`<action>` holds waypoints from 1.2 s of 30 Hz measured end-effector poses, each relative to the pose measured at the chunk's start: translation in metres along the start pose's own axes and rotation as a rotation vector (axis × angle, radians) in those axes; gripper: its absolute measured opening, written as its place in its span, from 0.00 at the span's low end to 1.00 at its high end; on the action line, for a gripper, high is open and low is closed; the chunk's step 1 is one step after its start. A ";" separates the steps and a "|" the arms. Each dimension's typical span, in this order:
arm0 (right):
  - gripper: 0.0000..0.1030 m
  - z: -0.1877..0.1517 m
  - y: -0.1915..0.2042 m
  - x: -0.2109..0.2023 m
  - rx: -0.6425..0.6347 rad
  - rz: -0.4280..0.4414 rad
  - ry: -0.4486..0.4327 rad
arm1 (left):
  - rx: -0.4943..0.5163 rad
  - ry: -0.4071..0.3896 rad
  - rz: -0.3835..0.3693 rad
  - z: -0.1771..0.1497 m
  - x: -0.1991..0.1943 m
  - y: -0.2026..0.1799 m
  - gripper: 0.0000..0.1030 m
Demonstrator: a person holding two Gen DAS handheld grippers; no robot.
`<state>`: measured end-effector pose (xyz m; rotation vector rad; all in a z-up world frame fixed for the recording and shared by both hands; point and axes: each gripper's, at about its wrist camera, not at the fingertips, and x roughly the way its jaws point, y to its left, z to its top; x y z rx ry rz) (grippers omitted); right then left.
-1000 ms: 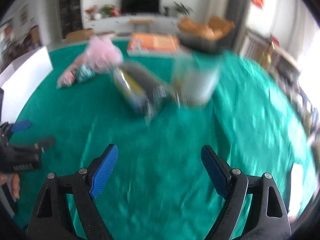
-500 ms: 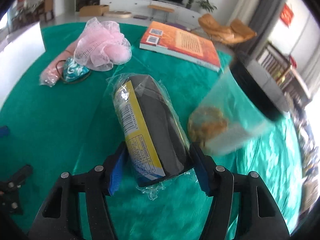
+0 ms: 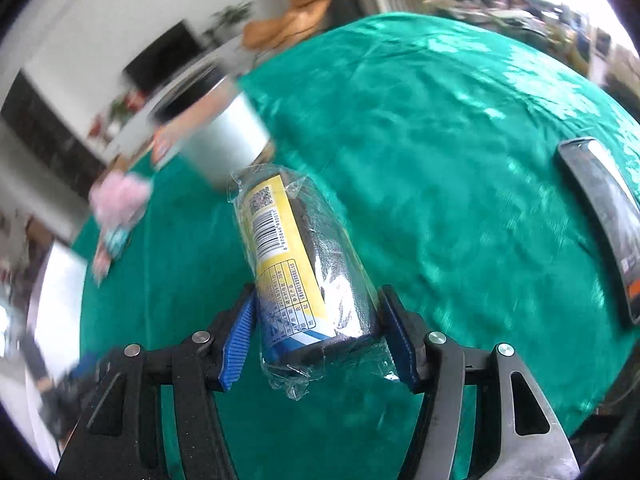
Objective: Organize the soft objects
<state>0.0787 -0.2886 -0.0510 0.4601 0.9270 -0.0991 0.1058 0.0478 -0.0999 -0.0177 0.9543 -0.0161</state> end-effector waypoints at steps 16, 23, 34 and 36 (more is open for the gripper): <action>0.73 0.036 0.026 0.018 -0.183 -0.083 -0.144 | 0.000 0.000 0.000 0.000 0.000 0.000 1.00; 0.73 -0.022 0.046 0.035 -0.322 -0.182 -0.023 | 0.000 0.000 0.000 0.000 0.000 0.000 1.00; 0.80 -0.026 0.044 0.041 -0.341 -0.223 -0.047 | 0.001 0.000 0.000 0.000 0.000 0.000 1.00; 0.81 -0.026 0.044 0.041 -0.338 -0.222 -0.046 | 0.001 0.000 0.000 0.000 0.000 0.000 1.00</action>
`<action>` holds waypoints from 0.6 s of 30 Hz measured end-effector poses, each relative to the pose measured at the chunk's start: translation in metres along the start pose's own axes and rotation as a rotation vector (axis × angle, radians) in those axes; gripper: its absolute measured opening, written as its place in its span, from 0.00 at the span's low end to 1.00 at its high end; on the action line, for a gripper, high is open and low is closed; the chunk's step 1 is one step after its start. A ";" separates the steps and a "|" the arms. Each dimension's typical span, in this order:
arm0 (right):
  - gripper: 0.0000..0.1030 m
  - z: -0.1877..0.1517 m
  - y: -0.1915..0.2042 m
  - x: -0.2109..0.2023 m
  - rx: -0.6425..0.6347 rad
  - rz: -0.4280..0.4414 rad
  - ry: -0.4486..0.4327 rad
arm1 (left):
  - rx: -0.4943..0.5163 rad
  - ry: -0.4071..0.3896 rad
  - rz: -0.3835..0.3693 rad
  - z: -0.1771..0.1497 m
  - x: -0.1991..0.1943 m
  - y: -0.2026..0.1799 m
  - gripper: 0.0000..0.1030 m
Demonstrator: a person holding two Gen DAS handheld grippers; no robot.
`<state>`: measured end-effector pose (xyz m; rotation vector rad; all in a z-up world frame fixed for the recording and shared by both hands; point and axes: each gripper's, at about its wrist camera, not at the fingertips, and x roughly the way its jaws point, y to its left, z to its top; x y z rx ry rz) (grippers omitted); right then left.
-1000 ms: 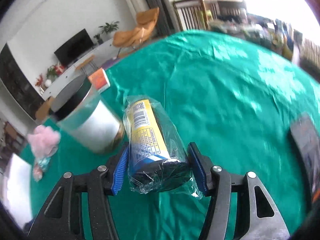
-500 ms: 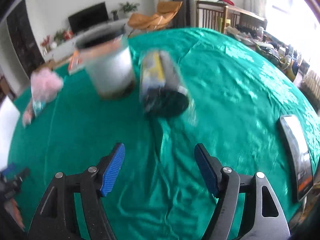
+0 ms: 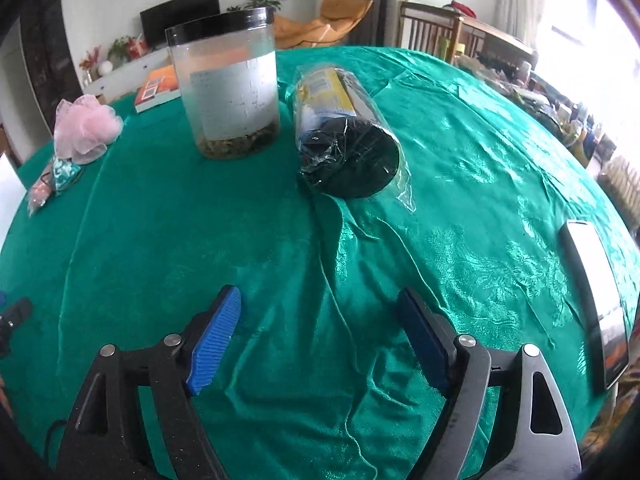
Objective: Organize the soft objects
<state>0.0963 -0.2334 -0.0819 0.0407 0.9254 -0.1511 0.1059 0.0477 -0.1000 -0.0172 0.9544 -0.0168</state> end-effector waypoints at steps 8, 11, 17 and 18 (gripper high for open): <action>0.82 0.000 0.001 -0.001 0.002 0.002 0.000 | 0.000 0.000 0.000 0.000 0.000 0.000 1.00; 0.82 0.000 0.001 -0.001 0.002 0.002 0.000 | 0.000 0.000 0.000 0.000 0.000 0.000 1.00; 0.82 0.000 0.001 -0.001 0.002 0.002 0.000 | 0.000 0.000 0.000 0.000 0.000 0.000 1.00; 0.82 0.000 0.001 -0.001 0.002 0.002 0.000 | 0.000 0.000 0.000 0.000 0.000 0.000 1.00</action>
